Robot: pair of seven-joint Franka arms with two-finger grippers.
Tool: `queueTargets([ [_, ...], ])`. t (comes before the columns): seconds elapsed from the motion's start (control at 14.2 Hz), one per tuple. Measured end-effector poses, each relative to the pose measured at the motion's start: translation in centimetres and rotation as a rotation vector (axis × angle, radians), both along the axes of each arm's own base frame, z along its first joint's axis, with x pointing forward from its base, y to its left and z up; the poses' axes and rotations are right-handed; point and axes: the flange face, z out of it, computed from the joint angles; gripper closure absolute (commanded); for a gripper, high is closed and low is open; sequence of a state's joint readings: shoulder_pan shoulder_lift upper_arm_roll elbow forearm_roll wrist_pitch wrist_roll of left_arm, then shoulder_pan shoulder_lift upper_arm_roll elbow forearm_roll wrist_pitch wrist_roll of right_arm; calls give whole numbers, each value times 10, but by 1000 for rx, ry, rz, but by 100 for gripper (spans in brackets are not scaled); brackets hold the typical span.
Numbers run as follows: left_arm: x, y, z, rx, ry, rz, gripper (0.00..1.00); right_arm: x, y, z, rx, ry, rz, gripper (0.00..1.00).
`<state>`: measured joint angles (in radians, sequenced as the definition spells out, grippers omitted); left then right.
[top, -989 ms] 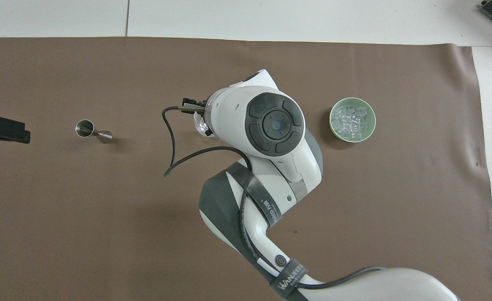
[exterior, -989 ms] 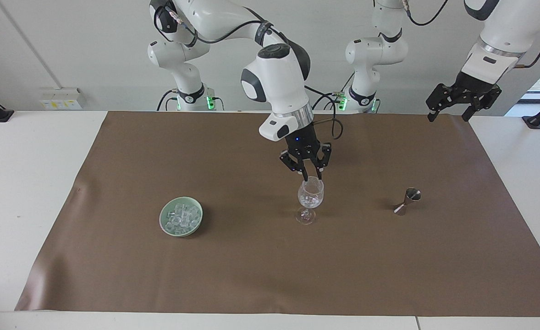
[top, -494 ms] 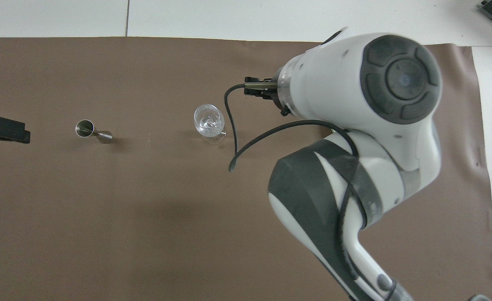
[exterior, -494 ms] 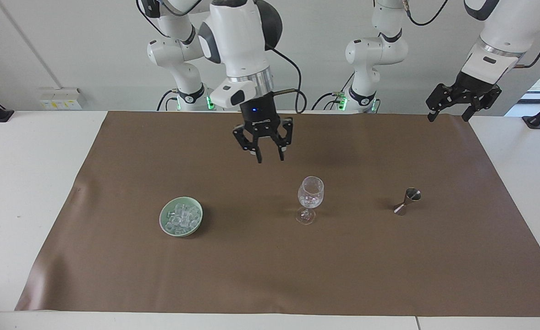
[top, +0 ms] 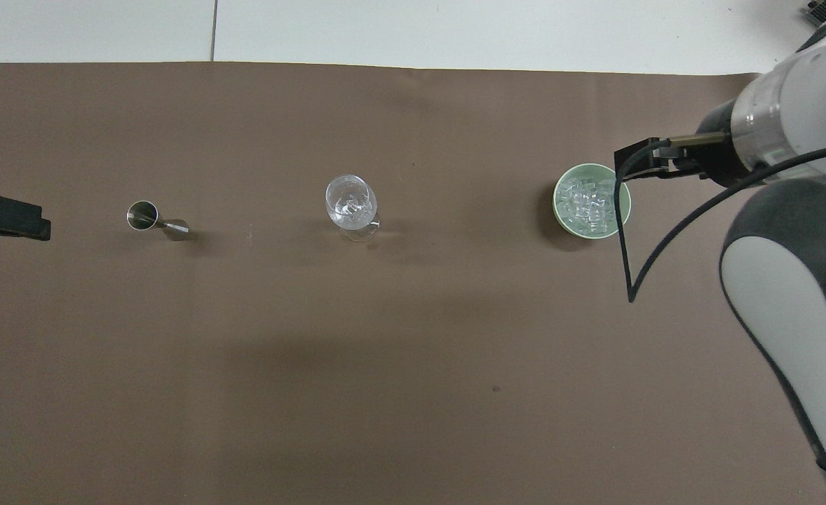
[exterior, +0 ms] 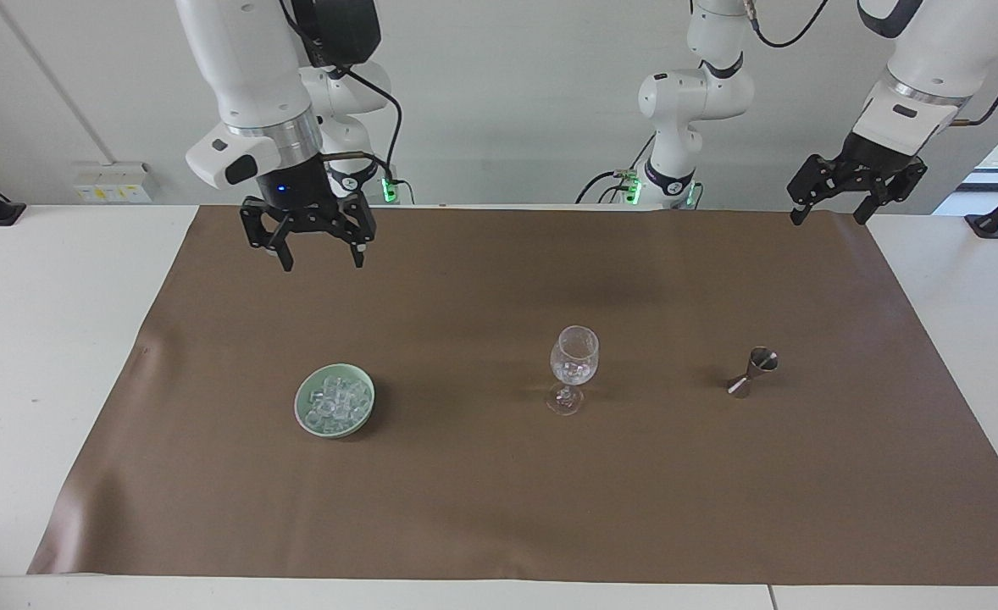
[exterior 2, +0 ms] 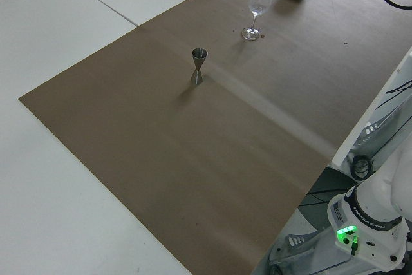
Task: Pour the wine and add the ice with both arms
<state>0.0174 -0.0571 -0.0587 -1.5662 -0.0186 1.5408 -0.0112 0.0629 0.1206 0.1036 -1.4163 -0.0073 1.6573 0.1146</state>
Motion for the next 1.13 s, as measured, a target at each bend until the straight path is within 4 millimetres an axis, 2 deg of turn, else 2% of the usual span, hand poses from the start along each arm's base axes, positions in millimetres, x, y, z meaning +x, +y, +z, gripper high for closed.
queueTargets([
  [0.21, 0, 0, 0, 0, 0, 0, 0, -8, -36, 4, -16, 42, 25, 0],
  [0.64, 0, 0, 0, 0, 0, 0, 0, -13, -53, 9, -18, 46, 1, 0],
  [0.99, 0, 0, 0, 0, 0, 0, 0, -26, -89, 18, -22, 84, -51, 0],
  [1.13, 0, 0, 0, 0, 0, 0, 0, -28, -95, 21, -23, 82, -55, 0],
])
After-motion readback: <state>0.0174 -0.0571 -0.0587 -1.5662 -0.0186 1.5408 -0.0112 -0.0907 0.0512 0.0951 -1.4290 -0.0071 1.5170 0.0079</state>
